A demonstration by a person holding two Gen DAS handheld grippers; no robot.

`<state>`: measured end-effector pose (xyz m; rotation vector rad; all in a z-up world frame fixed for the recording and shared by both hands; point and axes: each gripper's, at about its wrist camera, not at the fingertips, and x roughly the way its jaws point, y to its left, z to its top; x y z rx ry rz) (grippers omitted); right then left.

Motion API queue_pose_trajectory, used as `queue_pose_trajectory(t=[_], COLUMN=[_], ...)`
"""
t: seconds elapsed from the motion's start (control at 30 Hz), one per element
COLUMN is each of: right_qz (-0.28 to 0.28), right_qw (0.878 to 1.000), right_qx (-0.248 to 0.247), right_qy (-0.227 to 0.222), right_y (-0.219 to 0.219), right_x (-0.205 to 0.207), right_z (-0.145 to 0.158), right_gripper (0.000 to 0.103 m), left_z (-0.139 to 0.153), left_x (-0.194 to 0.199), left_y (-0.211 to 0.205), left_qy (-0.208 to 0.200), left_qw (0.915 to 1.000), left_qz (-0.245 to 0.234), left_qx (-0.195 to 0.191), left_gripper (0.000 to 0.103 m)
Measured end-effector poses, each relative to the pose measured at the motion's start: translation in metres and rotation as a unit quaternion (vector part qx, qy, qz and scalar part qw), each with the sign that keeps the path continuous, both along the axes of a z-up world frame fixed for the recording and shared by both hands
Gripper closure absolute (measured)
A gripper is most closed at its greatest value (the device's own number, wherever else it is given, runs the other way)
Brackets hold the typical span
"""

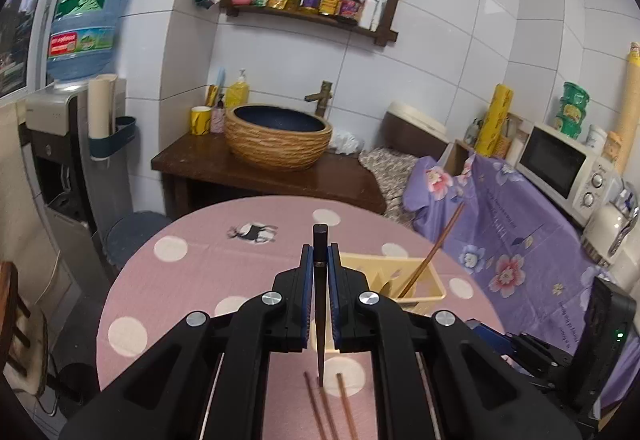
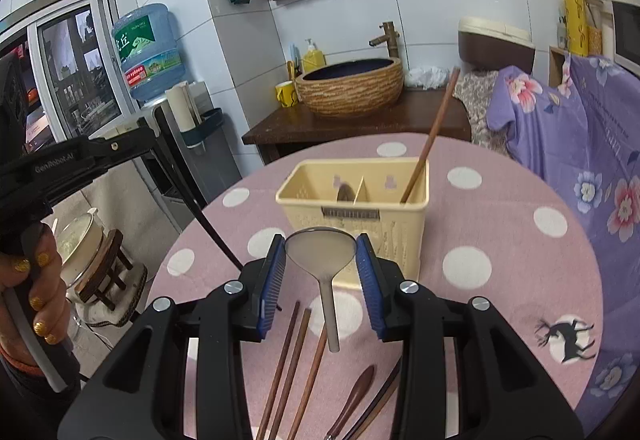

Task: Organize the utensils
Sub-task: 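Carry the black chopstick toward the holder with the left tool while the right holds the spoon, then lower the black chopstick and grey spoon into the holder and open both tools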

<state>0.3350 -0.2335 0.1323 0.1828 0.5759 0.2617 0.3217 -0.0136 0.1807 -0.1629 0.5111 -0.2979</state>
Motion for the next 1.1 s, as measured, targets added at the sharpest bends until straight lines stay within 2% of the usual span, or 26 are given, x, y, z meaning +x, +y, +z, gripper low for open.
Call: queue_pose_trajectory(t=[0.13,0.3,0.43,0.57,0.87,1.1], right_qz=[-0.012,-0.046,-0.072,-0.083,-0.087,-0.094], right_qw=[0.999,0.996,0.994,0.993,0.994,0.994], right_qx=[0.007,0.013,0.007,-0.009,-0.036,-0.056], right_qy=[-0.033,-0.074,-0.085,-0.087,-0.048,-0.027], right_y=[-0.012,-0.029,-0.034,-0.034,-0.023,-0.019], right_x=[0.009,0.027,0.044,0.055,0.073,0.079], right_z=[0.041,0.095,0.107,0.093,0.021,-0.017], right_gripper=[0.066,0.066,0.066,0.066,0.066,0.066], left_z=[0.039,0.087,0.103,0.083,0.007,-0.033], left_x=[0.010,0.025,0.044,0.057,0.071,0.076], left_y=[-0.009,-0.025,-0.042,-0.055,-0.069,-0.078], left_qy=[-0.011,-0.053,-0.069,-0.063,-0.014,0.016], left_qw=[0.9996,0.9983,0.9974,0.9979,0.9997,0.9994], left_qz=[-0.020,-0.011,0.006,0.015,0.013,0.004], left_qx=[-0.017,-0.025,-0.021,-0.008,0.016,0.031], left_gripper=[0.095,0.095,0.095,0.095,0.095,0.095])
